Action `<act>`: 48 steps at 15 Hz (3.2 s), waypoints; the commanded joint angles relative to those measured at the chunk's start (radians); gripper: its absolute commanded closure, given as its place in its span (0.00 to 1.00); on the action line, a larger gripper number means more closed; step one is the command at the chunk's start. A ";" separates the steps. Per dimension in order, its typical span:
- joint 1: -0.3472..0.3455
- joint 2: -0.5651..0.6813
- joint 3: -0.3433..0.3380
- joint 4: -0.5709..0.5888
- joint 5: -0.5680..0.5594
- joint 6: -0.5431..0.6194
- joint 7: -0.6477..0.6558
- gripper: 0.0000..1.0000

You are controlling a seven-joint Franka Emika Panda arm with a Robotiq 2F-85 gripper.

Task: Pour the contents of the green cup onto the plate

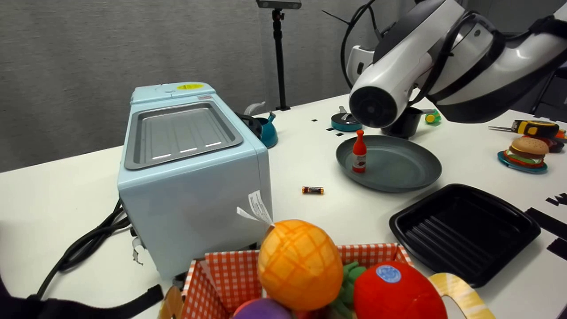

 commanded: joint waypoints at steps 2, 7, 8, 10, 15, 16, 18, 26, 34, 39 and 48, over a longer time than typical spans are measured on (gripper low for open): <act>-0.002 -0.008 0.012 -0.038 -0.084 -0.093 0.064 0.40; -0.012 -0.010 0.016 -0.063 -0.145 -0.145 0.116 0.40; -0.014 -0.011 0.017 -0.067 -0.152 -0.151 0.122 0.40; -0.018 -0.011 0.019 -0.073 -0.163 -0.161 0.133 0.40; -0.012 -0.010 0.026 -0.085 -0.191 -0.186 0.162 0.40; -0.014 -0.011 0.029 -0.087 -0.193 -0.188 0.166 0.40; -0.017 -0.013 0.032 -0.090 -0.192 -0.190 0.172 0.40; -0.046 -0.047 0.043 -0.089 -0.156 -0.170 0.192 0.40; -0.142 -0.160 0.109 -0.074 0.051 -0.038 0.178 0.40; -0.201 -0.269 0.106 -0.089 0.221 0.154 0.168 0.40; -0.357 -0.376 0.014 -0.112 0.593 0.587 0.021 0.40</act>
